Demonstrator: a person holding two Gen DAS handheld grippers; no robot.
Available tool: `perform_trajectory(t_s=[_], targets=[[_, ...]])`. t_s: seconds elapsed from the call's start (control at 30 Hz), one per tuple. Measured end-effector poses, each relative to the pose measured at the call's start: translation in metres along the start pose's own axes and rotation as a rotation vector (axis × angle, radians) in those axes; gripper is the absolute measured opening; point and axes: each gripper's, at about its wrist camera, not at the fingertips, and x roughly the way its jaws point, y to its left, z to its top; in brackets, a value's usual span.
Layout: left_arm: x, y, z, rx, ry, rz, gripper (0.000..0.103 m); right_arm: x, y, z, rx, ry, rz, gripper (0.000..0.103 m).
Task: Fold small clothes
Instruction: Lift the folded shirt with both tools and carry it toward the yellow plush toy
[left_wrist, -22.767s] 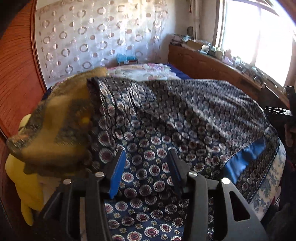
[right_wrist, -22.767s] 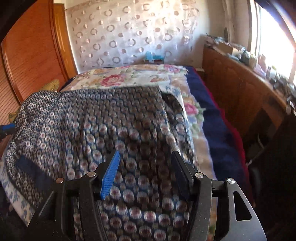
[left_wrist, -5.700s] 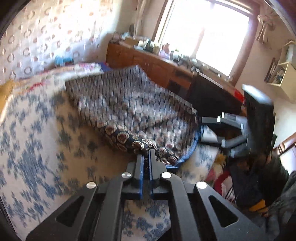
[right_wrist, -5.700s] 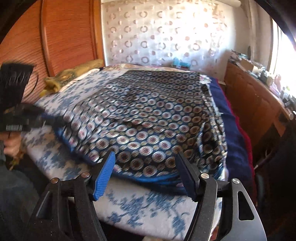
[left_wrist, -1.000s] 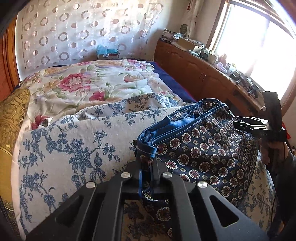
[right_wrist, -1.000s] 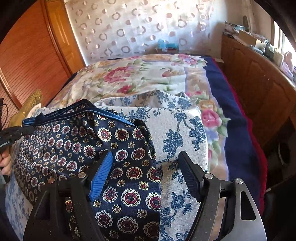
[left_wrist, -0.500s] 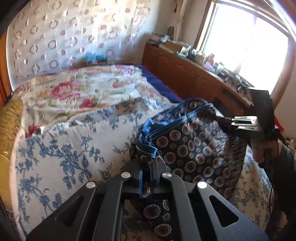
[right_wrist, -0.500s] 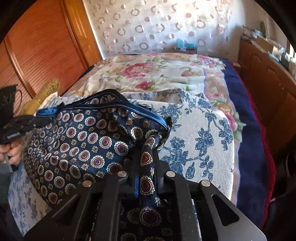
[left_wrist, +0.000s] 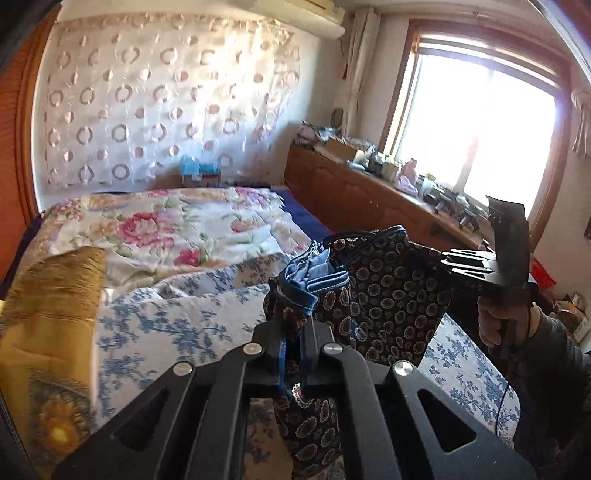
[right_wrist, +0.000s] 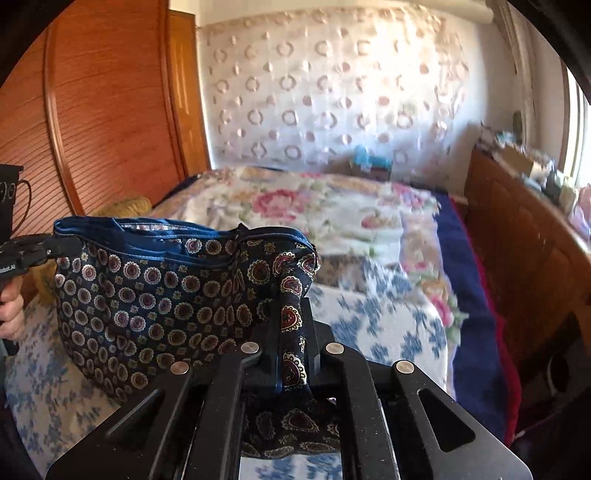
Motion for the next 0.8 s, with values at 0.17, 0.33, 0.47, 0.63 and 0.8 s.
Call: perform_trajectory(t_s=[0.17,0.33,0.47,0.63,0.8], targets=[[-0.028,0.016,0.002,0.005,-0.032,0.057,0.001,0.001,0.024,0.018,-0.035,-0.024,0.023,0.003],[-0.051,0.034,0.002,-0.011,-0.061,0.106,0.001,0.006,0.047,0.039,-0.061,-0.049,0.059,0.003],[-0.072,0.048,0.003,-0.027,-0.095,0.142,0.001,0.010,0.071,0.061,-0.103,-0.075,0.084,0.003],[-0.098,0.065,0.004,-0.054,-0.144,0.181,0.001,0.010,0.099,0.090,-0.156,-0.121,0.113,0.003],[-0.131,0.086,0.000,-0.094,-0.211,0.226,0.001,0.022,0.135,0.128,-0.230,-0.157,0.151,0.003]])
